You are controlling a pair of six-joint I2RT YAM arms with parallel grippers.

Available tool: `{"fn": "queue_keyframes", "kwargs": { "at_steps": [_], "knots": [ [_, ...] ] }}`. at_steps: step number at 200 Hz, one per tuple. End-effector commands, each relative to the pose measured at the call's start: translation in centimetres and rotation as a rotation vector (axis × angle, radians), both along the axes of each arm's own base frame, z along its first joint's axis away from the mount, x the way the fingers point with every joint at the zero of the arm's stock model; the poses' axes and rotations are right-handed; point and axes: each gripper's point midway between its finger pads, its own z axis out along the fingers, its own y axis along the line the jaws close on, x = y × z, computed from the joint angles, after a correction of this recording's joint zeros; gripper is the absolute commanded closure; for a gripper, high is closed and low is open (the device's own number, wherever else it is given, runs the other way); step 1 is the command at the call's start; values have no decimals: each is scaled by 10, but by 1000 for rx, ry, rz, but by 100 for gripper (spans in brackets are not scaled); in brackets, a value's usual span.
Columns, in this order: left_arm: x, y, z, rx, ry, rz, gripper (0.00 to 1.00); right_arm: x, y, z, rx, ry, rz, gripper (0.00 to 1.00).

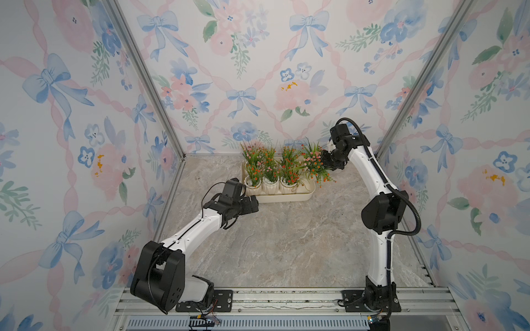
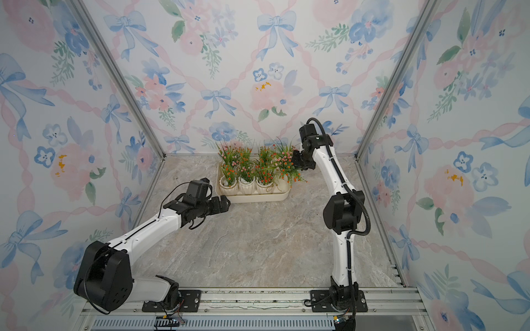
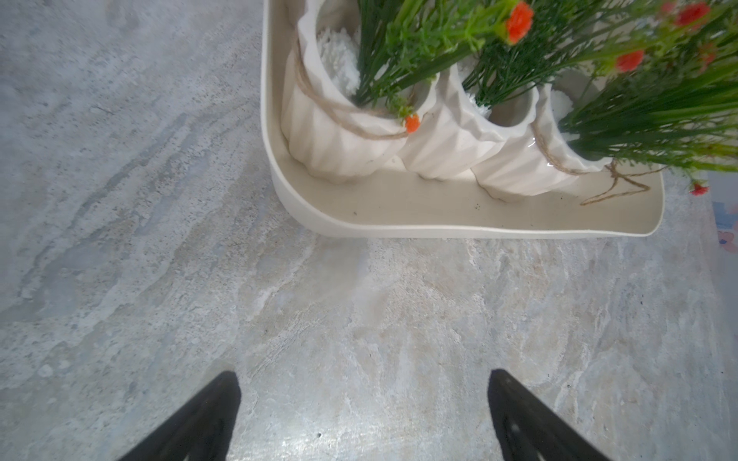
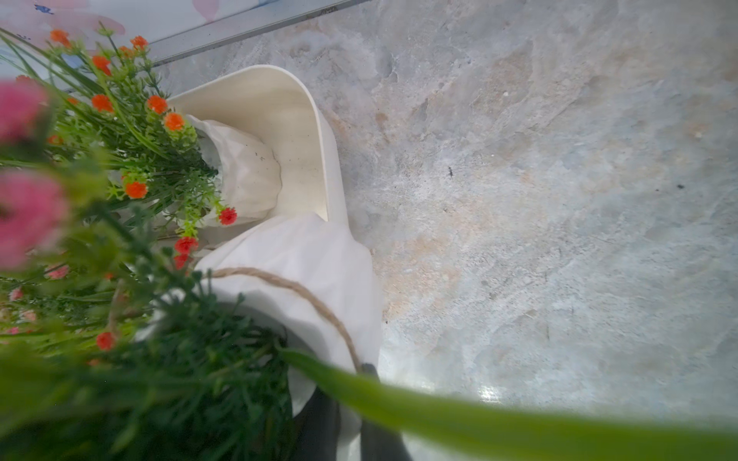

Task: Put the potted gypsophila into the storage box
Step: Place the baby's breath potted plant at the storage box.

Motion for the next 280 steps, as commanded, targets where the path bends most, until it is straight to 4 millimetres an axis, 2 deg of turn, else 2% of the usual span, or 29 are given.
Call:
{"fn": "queue_keyframes", "kwargs": {
  "at_steps": [1,42,106,183,235,280],
  "knots": [
    [2,0,-2,5,5,-17,2,24,12,15,94,-88,-23,100],
    [6,2,-7,11,17,-12,2,37,21,5,140,-103,-46,100],
    [10,6,-12,20,31,-9,2,53,38,-21,195,-98,-73,100],
    [13,10,-19,26,48,-8,2,51,55,-36,199,-81,-47,100],
    [14,11,-21,26,54,-12,2,45,42,-44,110,-62,-41,100],
    [13,11,-21,24,54,-13,2,40,34,-37,65,-77,-39,100]
  ]
}}
